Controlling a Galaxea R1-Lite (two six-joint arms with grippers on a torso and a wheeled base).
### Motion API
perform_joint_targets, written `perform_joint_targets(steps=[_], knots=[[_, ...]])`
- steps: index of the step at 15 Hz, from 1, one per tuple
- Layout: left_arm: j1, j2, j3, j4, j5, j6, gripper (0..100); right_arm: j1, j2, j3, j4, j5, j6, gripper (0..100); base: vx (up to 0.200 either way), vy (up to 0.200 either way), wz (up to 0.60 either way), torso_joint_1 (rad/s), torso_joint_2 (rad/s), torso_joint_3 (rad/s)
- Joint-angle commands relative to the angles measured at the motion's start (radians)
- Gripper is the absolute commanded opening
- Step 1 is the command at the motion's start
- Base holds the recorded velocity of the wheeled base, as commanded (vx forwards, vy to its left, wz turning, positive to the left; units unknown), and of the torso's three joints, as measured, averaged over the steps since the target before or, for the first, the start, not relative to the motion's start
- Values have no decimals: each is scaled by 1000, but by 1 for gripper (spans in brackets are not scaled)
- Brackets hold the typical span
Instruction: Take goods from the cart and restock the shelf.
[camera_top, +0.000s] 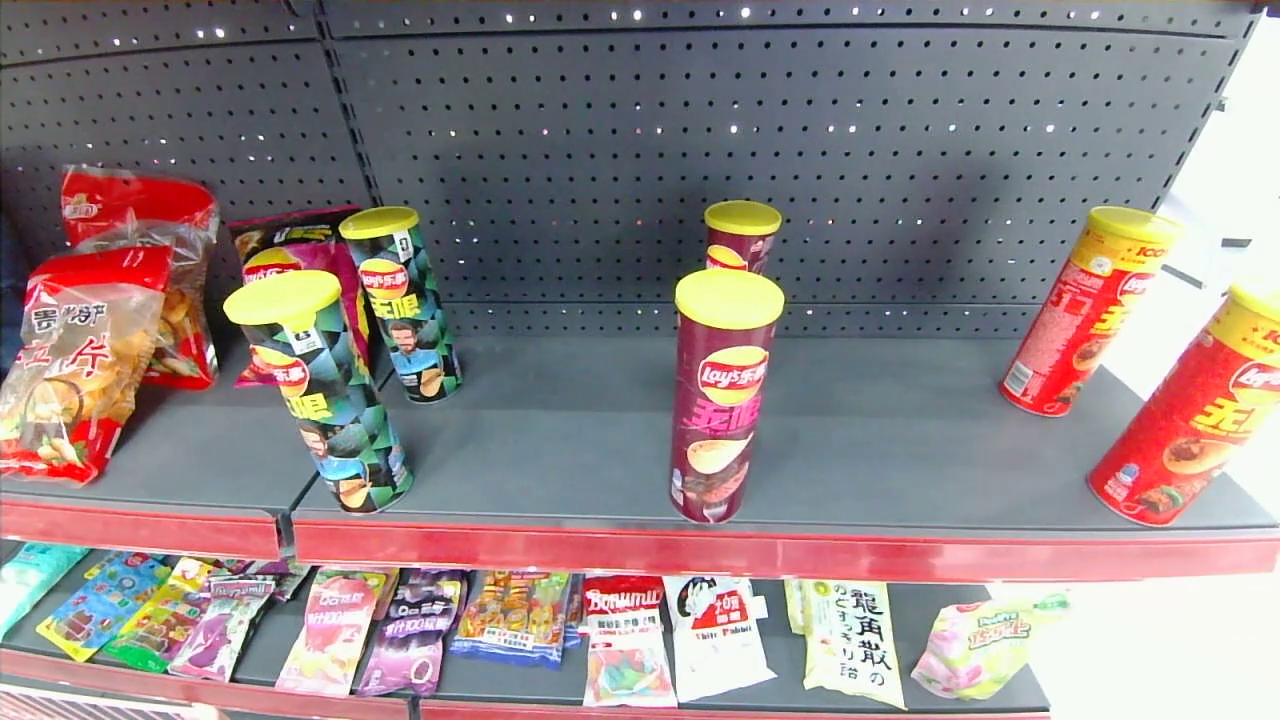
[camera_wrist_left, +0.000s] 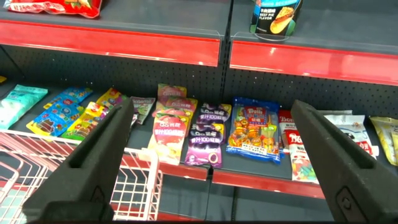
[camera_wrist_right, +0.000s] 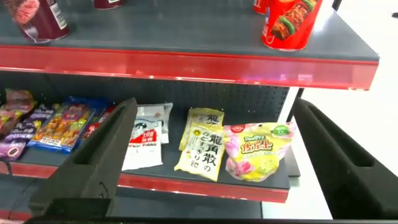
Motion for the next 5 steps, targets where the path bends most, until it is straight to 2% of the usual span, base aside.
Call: perform_joint_targets(steps=[1, 5], knots=[[1, 2, 0, 0, 0, -1, 100, -1, -7, 1, 0, -1, 0, 100, 0, 0, 0, 0, 0, 0], [1, 2, 0, 0, 0, -1, 100, -1, -7, 1, 0, -2, 1, 100, 0, 0, 0, 0, 0, 0]])
